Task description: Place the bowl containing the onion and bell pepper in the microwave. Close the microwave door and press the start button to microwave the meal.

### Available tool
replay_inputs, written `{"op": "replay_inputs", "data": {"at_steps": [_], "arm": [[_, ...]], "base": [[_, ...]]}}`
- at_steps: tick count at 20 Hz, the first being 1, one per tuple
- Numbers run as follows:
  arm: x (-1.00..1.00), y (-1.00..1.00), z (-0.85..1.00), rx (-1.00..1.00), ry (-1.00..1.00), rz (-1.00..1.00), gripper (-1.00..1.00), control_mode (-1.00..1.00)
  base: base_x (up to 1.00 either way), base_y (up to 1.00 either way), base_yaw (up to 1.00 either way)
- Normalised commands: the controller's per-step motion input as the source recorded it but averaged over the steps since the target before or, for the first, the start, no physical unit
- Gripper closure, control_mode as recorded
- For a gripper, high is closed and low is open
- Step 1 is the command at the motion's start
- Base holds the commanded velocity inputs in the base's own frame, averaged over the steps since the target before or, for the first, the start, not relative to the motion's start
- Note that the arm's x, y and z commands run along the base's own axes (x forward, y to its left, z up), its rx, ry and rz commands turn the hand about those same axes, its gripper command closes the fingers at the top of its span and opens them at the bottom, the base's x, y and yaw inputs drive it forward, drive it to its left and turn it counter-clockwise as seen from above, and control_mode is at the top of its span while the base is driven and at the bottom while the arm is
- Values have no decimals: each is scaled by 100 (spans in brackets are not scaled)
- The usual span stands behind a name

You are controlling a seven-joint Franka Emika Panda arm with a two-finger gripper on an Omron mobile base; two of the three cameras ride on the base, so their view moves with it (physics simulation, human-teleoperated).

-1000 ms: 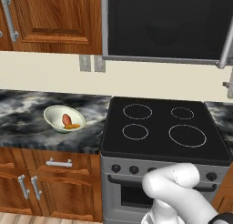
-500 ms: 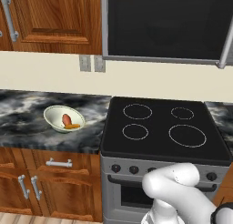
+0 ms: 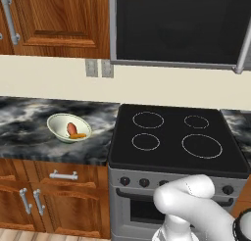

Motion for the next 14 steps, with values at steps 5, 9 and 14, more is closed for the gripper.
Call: {"op": "replay_inputs", "data": {"at_steps": [5,9,14], "arm": [[34,-28,0,14,-7,-4,100,-100],[42,-6,0,10,-5,-3,100,-100],[42,-18,0,11,-4,-1,100,-100]], "base": [[0,0,0],[0,0,0],[0,0,0]]}}
